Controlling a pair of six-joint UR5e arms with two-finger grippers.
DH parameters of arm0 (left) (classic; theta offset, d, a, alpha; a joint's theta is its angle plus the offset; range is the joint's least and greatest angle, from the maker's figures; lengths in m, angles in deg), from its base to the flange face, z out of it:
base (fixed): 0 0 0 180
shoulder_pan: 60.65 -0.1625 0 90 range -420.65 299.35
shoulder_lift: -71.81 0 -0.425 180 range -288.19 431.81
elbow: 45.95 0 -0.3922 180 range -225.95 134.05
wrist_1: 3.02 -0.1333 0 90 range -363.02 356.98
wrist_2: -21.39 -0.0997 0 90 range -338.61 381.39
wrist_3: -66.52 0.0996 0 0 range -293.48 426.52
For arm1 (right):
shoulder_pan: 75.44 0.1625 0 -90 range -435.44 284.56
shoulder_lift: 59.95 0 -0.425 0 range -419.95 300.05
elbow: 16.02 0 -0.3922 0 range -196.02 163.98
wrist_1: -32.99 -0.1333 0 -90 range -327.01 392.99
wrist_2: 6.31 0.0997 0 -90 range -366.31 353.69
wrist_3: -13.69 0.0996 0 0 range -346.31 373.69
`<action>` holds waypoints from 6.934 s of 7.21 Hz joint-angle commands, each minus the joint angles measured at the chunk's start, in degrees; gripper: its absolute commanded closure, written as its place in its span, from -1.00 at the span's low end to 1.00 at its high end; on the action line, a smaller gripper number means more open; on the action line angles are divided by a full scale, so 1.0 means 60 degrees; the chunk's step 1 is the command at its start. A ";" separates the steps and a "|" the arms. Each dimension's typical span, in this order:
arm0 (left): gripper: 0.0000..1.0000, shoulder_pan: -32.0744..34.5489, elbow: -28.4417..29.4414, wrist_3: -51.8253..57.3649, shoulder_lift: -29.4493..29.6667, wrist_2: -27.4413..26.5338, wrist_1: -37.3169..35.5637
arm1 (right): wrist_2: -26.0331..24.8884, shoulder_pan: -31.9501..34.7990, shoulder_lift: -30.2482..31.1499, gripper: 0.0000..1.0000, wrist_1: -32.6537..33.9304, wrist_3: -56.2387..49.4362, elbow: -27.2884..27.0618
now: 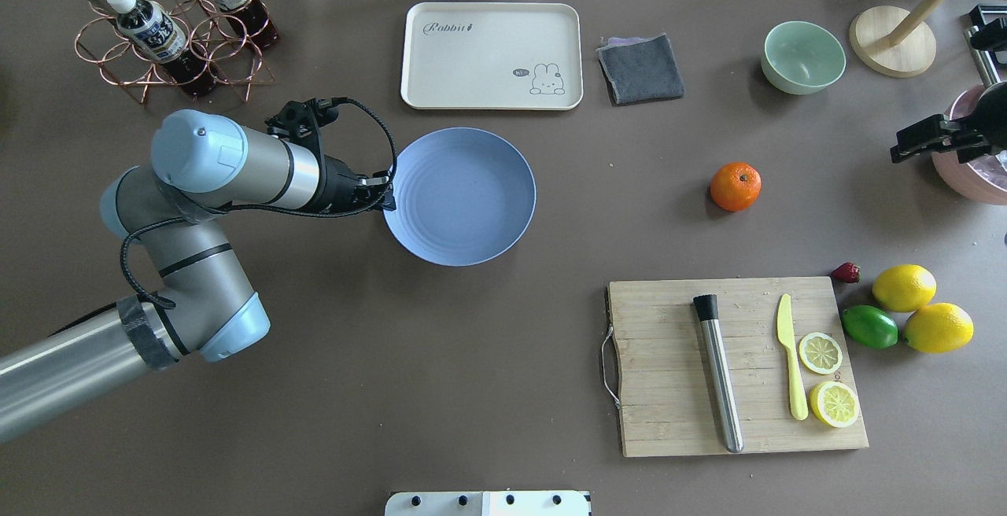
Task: Pick orange to plate
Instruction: 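Push the blue plate with the left gripper toward the table center, then withdraw the left arm while moving the right gripper above the orange, then lower the right gripper and grasp the orange, then carry the orange with the right gripper over the blue plate, then lower the orange onto the plate and open the right gripper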
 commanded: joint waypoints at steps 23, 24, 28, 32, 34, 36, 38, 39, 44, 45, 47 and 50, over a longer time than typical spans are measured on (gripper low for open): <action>-0.96 0.8938 -0.1384 1.5776 -0.4959 0.5365 -0.8479 | -0.1236 -0.2947 -0.3382 -1.00 0.0049 0.1480 0.2861; -0.96 0.8938 -0.1384 1.5776 -0.4958 0.5365 -0.8479 | -0.1250 -0.2962 -0.3367 -1.00 0.0000 0.1465 0.3039; -0.96 0.8938 -0.1384 1.5776 -0.4958 0.5380 -0.8479 | -0.1265 -0.3153 -0.3352 -0.90 -0.0015 0.1509 0.3026; -0.96 0.8938 -0.1384 1.5776 -0.4973 0.5394 -0.8479 | -0.1265 -0.3837 -0.4545 1.00 0.0335 0.3516 0.2718; -0.96 0.8938 -0.1384 1.5776 -0.4988 0.5380 -0.8479 | -0.2212 -0.4818 -0.6798 1.00 0.2145 0.5309 0.3096; -0.96 0.8938 -0.1384 1.5776 -0.4988 0.5394 -0.8479 | -0.2901 -0.5581 -0.8179 1.00 0.2154 0.6704 0.4308; -0.96 0.8938 -0.1384 1.5776 -0.5046 0.5380 -0.8479 | -0.3474 -0.6139 -0.9033 1.00 0.2124 0.7381 0.5176; -0.96 0.8938 -0.1413 1.5776 -0.5119 0.5394 -0.8479 | -0.3724 -0.6272 -0.9021 1.00 0.2109 0.7368 0.5223; -0.96 0.8938 -0.1398 1.5776 -0.5120 0.5394 -0.8479 | -0.3726 -0.6186 -0.9035 -1.00 0.2095 0.6902 0.5384; -0.96 0.8938 -0.1384 1.5776 -0.5120 0.5380 -0.8479 | -0.3654 -0.6040 -0.9108 -1.00 0.2095 0.6609 0.5312; -0.96 0.8953 -0.1384 1.5776 -0.5149 0.5380 -0.8479 | -0.2461 -0.5253 -0.9065 -1.00 0.2153 0.5996 0.4991; -0.96 0.9143 -0.1398 1.6227 -0.5134 0.5219 -0.8683 | -0.0890 -0.3453 -0.7665 -1.00 0.2211 0.3743 0.4070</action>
